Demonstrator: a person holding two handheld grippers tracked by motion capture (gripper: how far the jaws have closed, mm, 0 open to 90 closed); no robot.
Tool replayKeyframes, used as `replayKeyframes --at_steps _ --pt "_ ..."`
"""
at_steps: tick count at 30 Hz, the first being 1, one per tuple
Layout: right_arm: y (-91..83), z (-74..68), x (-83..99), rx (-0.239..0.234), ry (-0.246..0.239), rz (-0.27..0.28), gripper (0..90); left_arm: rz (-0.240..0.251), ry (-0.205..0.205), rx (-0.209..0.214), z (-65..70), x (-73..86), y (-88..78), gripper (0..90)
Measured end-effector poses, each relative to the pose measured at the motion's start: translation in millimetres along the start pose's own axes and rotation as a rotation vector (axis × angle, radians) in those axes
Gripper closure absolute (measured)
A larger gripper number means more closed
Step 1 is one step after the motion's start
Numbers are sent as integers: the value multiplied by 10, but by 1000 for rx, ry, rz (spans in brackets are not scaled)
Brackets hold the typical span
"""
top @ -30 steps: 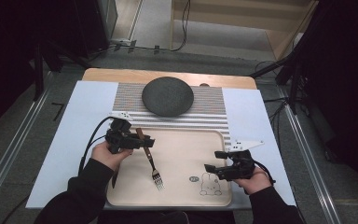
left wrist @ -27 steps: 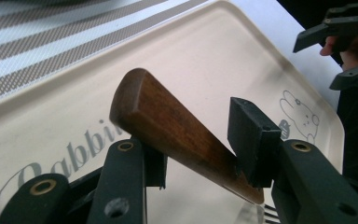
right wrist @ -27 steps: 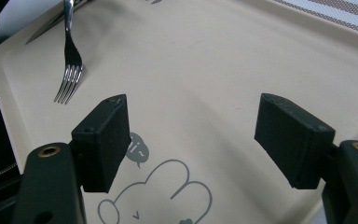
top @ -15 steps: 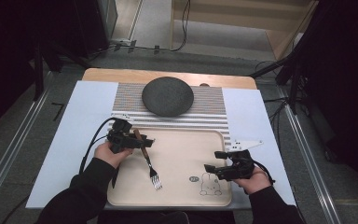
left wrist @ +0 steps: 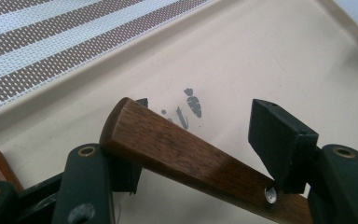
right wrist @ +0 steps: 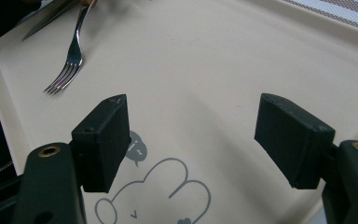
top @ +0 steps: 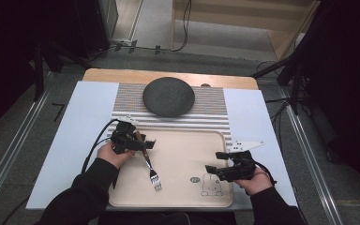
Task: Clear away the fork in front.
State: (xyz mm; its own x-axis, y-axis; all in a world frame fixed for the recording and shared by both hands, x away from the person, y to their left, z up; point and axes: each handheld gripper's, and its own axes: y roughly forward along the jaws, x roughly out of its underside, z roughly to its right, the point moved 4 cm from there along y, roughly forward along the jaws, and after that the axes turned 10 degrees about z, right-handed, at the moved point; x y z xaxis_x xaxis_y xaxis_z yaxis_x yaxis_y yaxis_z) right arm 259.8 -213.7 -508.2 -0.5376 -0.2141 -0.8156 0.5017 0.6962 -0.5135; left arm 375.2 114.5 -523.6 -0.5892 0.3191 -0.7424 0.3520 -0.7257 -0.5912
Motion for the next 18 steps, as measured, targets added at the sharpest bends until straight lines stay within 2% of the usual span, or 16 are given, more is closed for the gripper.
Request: replayKeyframes --at_steps 3,4,9,18 --pt "0 -1 0 0 0 0 247 -1 54 -58 -10 -3 -2 314" --pt "-1 -2 0 -1 0 -1 247 -1 56 -60 -17 -3 -6 307" --pt "2 -4 0 -1 -1 -1 248 3 23 -66 -75 -20 -39 294" --pt "2 -6 0 0 -3 -3 248 74 -25 -69 -176 -119 -213 278"
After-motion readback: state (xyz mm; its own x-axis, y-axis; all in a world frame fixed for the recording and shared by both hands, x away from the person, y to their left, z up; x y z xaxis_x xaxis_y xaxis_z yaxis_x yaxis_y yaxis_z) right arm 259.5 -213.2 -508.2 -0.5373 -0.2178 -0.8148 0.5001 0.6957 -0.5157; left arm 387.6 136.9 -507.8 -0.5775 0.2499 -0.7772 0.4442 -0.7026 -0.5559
